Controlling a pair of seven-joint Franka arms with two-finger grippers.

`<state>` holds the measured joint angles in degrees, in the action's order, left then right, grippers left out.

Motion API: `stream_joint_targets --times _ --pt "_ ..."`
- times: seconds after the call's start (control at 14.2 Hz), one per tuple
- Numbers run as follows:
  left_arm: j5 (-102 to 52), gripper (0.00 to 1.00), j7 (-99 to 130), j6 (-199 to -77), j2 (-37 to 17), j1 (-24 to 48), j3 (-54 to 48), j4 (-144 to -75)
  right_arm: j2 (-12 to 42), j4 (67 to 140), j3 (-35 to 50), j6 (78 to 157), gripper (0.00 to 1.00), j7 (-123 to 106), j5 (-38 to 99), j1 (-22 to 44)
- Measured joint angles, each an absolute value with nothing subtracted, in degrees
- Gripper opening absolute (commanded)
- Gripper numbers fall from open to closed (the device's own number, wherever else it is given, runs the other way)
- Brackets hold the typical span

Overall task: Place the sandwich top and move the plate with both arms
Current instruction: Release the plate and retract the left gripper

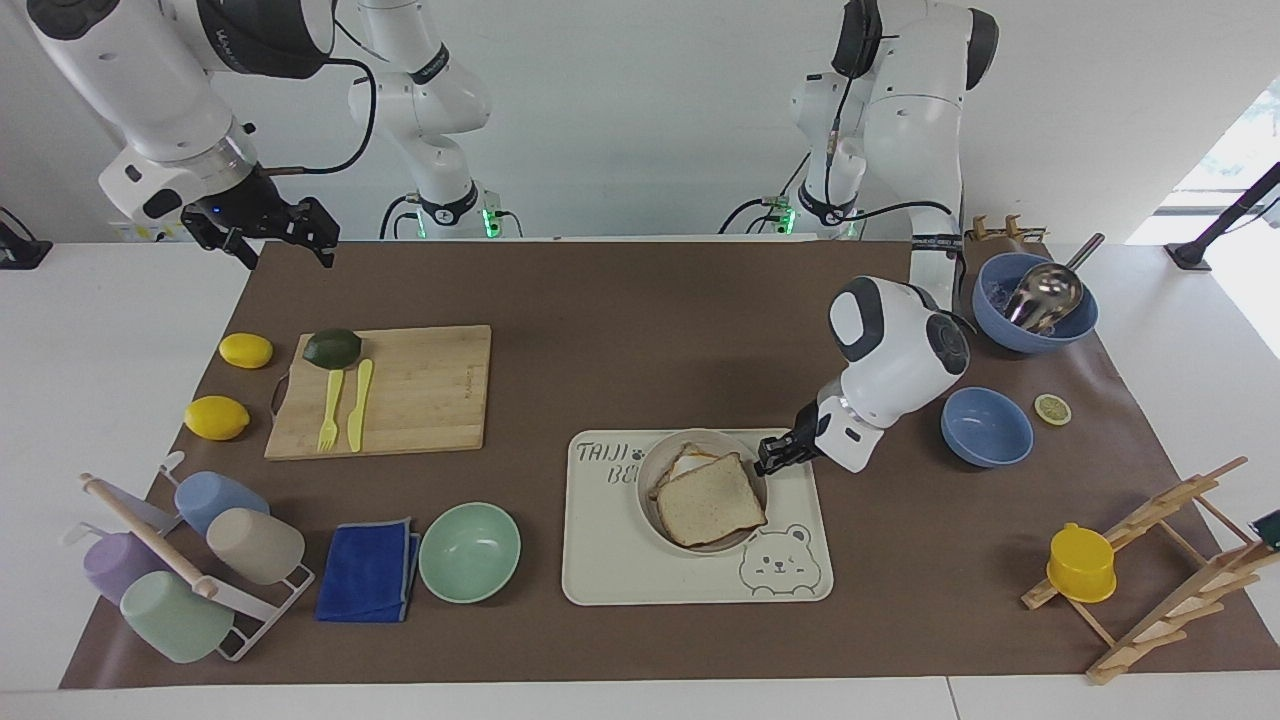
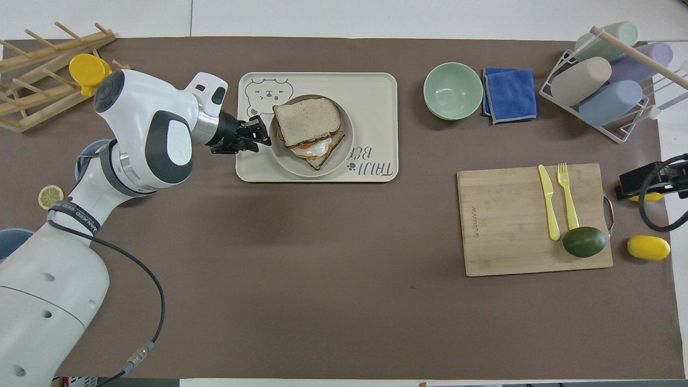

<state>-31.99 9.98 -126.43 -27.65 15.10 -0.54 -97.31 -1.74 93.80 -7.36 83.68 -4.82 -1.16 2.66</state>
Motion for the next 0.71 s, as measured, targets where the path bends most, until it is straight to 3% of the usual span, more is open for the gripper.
stream_joint_targets --times 0.42,0.71 --pt "-18.52 1.00 9.62 -110.57 -17.05 12.96 10.24 -96.06 -1.74 93.80 -7.36 83.68 1.00 -4.82 -1.16 2.66" --pt "-5.56 1.00 9.36 -101.02 -8.59 13.06 10.75 -96.09 -1.74 93.80 -7.36 83.68 1.00 -4.82 -1.16 2.66"
